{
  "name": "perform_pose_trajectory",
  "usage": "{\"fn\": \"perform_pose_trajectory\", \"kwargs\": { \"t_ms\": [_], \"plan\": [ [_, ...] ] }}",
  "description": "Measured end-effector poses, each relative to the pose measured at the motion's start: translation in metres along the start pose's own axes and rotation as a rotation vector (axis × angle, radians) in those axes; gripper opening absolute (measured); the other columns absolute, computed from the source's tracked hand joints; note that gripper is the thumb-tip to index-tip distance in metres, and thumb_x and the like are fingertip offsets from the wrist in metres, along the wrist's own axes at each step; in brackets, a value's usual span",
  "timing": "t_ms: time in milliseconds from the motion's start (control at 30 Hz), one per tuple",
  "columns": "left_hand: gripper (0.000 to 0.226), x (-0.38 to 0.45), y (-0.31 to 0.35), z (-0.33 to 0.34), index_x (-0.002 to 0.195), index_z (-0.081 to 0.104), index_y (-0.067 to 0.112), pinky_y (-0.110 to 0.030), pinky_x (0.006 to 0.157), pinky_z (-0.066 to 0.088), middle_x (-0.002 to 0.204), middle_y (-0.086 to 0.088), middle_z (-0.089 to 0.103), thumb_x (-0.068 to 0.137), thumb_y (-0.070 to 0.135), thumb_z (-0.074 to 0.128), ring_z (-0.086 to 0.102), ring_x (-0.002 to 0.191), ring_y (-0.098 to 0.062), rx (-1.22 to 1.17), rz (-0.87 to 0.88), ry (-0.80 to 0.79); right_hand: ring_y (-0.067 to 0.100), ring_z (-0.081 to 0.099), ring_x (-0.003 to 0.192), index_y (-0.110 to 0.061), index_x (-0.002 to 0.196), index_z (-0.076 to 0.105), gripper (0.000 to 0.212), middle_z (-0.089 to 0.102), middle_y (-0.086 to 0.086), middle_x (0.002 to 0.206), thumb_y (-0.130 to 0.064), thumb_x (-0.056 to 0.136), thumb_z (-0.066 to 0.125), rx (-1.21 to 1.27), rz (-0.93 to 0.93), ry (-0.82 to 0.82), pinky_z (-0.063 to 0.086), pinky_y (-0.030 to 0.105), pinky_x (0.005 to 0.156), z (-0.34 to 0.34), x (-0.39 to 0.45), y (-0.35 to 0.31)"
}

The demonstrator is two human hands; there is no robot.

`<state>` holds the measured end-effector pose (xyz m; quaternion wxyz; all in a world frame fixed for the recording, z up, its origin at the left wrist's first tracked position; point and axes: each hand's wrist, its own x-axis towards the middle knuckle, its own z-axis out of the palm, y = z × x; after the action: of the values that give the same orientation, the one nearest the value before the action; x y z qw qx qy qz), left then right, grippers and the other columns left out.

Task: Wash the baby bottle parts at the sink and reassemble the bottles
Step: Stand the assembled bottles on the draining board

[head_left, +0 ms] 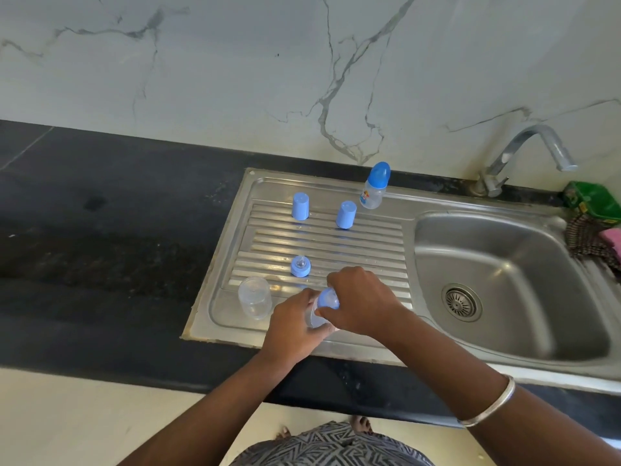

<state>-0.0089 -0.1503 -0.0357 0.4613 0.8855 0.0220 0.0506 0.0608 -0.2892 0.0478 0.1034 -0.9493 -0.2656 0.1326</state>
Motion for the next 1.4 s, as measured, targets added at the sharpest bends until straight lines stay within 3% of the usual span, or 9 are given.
{"fn": "perform_pose_trajectory", "kwargs": {
  "t_ms": [267,467,567,667,767,933,1067,1233,1400],
  "plan": [
    [0.052,-0.004,0.013,0.000,0.105,0.068,0.025,-0.029,0.089,0.054,0.099,0.017,0.072,0.060,0.050,0.069,0.065,0.098,0.003,-0.085,-0.137,0.002,0.014,0.043,0.063,-0.025,0.065,0.030,0.044,0.039,-0.008,0.069,-0.047,0.079,0.066,0.023,-0.076,0.006,0.032,0.026,0.055,0.006,0.004,0.007],
    [0.041,-0.007,0.022,0.005,0.104,0.068,0.018,-0.040,0.086,0.055,0.098,0.009,0.073,0.068,0.025,0.085,0.069,0.094,-0.008,-0.100,-0.161,0.058,0.017,0.047,0.069,-0.015,0.094,0.054,0.035,0.043,-0.005,0.082,-0.048,0.087,0.061,0.020,-0.160,0.077,0.035,0.027,0.062,0.017,0.000,0.014],
    [0.043,-0.010,0.028,0.006,0.105,0.068,0.016,-0.040,0.085,0.054,0.097,0.008,0.073,0.067,0.022,0.088,0.069,0.092,-0.010,-0.100,-0.177,0.086,0.020,0.056,0.071,-0.016,0.088,0.052,0.034,0.042,-0.004,0.079,-0.048,0.087,0.063,0.046,-0.212,0.100,0.033,0.027,0.061,0.016,0.001,0.017],
    [0.038,-0.010,0.033,0.007,0.098,0.068,0.014,-0.043,0.079,0.054,0.090,0.005,0.072,0.065,0.024,0.084,0.068,0.083,-0.014,-0.092,-0.186,0.128,0.014,0.056,0.067,-0.020,0.075,0.041,0.052,0.041,-0.011,0.070,-0.069,0.081,0.059,0.104,-0.278,0.058,0.033,0.024,0.060,0.012,0.006,0.029],
    [0.039,-0.009,0.034,0.008,0.101,0.068,0.018,-0.041,0.087,0.054,0.096,0.009,0.072,0.067,0.021,0.086,0.068,0.092,-0.009,-0.101,-0.240,0.131,0.008,0.052,0.059,-0.021,0.072,0.060,0.077,0.050,-0.011,0.060,-0.091,0.078,0.028,0.360,-0.240,0.111,0.041,0.028,0.059,0.002,0.012,0.044],
    [0.045,-0.010,0.039,0.012,0.108,0.066,0.018,-0.034,0.098,0.051,0.107,0.011,0.071,0.069,0.021,0.088,0.065,0.103,-0.005,-0.083,-0.307,0.143,0.030,0.062,0.098,-0.018,0.123,0.064,0.047,0.064,0.007,0.108,-0.054,0.094,0.054,0.250,-0.054,0.284,0.053,0.041,0.080,-0.004,0.058,0.078],
    [0.044,-0.010,0.045,0.016,0.106,0.066,0.020,-0.034,0.097,0.051,0.104,0.012,0.071,0.067,0.020,0.088,0.065,0.101,-0.006,-0.080,-0.357,0.172,0.037,0.051,0.105,-0.015,0.139,0.047,0.058,0.050,0.019,0.123,-0.049,0.094,0.058,0.033,0.009,0.398,0.049,0.042,0.078,-0.010,0.102,0.098],
    [0.044,-0.010,0.050,0.019,0.105,0.066,0.021,-0.033,0.094,0.052,0.102,0.012,0.070,0.067,0.019,0.088,0.065,0.099,-0.006,-0.069,-0.380,0.217,0.040,0.046,0.119,-0.021,0.151,0.024,0.074,0.039,0.023,0.139,-0.061,0.094,0.049,-0.115,0.092,0.186,0.049,0.047,0.090,-0.018,0.143,0.113],
    [0.047,-0.013,0.051,0.021,0.109,0.064,0.025,-0.031,0.099,0.050,0.107,0.017,0.069,0.068,0.019,0.087,0.064,0.103,-0.001,-0.096,-0.403,0.228,0.038,0.047,0.122,-0.024,0.147,0.032,0.059,0.046,0.016,0.135,-0.046,0.097,0.055,-0.083,-0.001,0.095,0.049,0.048,0.093,-0.019,0.160,0.109]
  ]
}}
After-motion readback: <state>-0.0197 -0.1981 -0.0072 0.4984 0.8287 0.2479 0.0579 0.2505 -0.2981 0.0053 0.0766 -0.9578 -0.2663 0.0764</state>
